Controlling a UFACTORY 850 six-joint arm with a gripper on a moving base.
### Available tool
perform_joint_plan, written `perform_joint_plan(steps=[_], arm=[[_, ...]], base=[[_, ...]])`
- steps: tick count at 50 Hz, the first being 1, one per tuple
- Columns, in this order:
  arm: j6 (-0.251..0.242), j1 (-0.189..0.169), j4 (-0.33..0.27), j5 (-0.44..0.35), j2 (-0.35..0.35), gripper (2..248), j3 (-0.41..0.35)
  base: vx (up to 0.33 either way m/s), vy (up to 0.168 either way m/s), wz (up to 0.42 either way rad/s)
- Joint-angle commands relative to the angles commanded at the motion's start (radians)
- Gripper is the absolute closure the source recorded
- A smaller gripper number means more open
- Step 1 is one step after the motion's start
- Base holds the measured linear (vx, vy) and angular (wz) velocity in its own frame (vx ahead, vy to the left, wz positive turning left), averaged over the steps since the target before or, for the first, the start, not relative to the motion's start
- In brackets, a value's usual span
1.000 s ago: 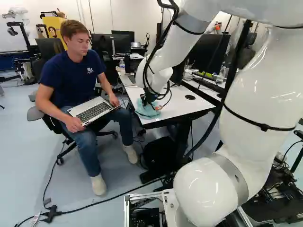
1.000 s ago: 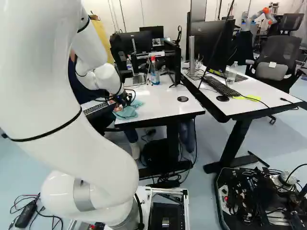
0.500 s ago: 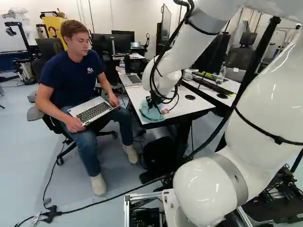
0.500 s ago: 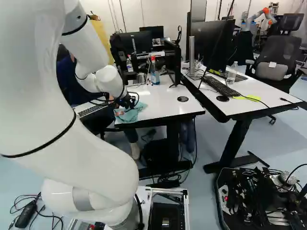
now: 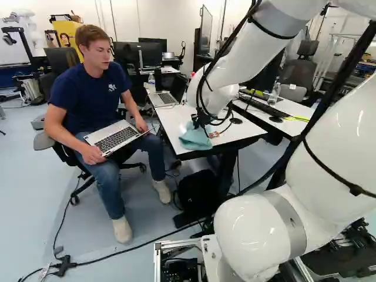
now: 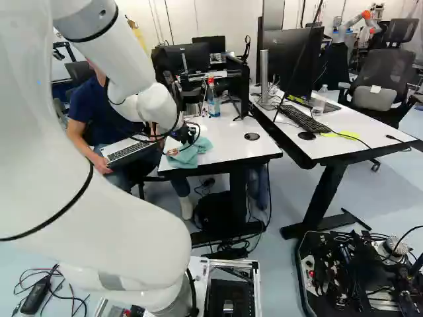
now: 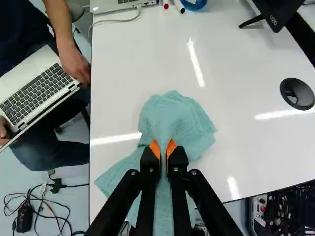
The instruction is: Clean the table with the green towel
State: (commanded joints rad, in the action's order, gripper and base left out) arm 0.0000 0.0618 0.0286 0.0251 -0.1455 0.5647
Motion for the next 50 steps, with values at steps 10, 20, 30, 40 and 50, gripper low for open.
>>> perform_joint_plan(steps=[10,20,30,40,50], arm=[[0.000,-0.039,0.000,0.000,0.027,215,0.029],[0.000,-0.060,0.000,0.000,0.056,215,0.057],[0.000,-0.062,0.000,0.000,0.061,215,0.061],[0.000,-0.062,0.000,0.000,0.061,215,0.062],[0.000,-0.062,0.000,0.000,0.061,215,0.062]], base=[[0.000,0.000,0.000],[0.000,0.000,0.000],[0.000,0.000,0.000],[0.000,0.000,0.000],[0.000,0.000,0.000]])
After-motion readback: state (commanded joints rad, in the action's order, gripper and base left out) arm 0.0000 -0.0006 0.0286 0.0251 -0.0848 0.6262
